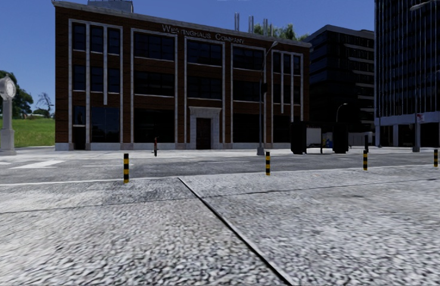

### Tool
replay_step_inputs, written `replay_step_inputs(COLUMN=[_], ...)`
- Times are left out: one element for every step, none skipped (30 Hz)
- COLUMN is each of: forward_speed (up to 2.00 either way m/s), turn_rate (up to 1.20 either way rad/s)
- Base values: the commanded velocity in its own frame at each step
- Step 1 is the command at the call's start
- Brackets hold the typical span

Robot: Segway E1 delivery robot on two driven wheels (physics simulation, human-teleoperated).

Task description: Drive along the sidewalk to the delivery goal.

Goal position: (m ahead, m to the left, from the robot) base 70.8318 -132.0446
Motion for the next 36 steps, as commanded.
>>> replay_step_inputs(forward_speed=[1.87,1.87,1.87,1.89,1.92,1.96,1.96,2.00,2.00,2.00,2.00,2.00,2.00,2.00,2.00,2.00,2.00,2.00,2.00,2.00,2.00,2.00,2.00,2.00,2.00,2.00,2.00,2.00,2.00,2.00,2.00,2.00,2.00,2.00,2.00,2.00], turn_rate=[-0.79,-0.79,-0.79,-0.79,-0.79,-0.79,-0.79,-0.79,-0.79,-0.79,-0.79,-0.79,-0.79,-0.79,-0.79,-0.79,-0.79,-0.79,-0.79,-0.79,-0.79,-0.79,-0.79,-0.79,-0.79,-0.79,-0.79,-0.79,-0.79,-0.79,-0.79,-0.79,-0.79,-0.79,-0.79,-0.79])
